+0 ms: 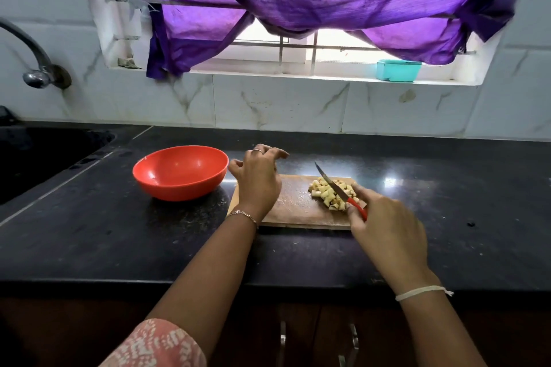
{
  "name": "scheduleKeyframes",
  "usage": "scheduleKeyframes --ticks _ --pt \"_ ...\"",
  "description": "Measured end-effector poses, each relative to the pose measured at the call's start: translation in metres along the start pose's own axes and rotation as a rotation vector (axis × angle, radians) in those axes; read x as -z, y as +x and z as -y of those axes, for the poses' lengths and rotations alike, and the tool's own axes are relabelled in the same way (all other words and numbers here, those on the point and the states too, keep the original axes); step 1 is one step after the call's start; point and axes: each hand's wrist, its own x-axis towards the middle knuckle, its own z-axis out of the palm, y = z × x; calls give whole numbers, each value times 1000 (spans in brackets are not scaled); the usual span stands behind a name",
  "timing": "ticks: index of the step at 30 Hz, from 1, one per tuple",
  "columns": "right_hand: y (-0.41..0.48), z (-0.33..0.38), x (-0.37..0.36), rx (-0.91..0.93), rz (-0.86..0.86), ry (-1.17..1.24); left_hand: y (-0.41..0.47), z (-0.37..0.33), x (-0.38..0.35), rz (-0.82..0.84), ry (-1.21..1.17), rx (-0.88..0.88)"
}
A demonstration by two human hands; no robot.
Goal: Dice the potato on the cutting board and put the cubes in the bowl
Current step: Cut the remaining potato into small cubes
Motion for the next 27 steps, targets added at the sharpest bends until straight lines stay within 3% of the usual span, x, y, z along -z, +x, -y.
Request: scheduleKeyframes --ticks 6,13,18,27 --pt "-3 12 -18 21 72 129 10 21 23 66 -215 80" --pt "-3 34 -33 65 138 182 -1 38 47 222 -103 111" --pt "-5 34 -37 56 122 174 -9 34 51 387 167 77" --pt "-7 26 -38 9 107 272 -14 31 45 383 145 49"
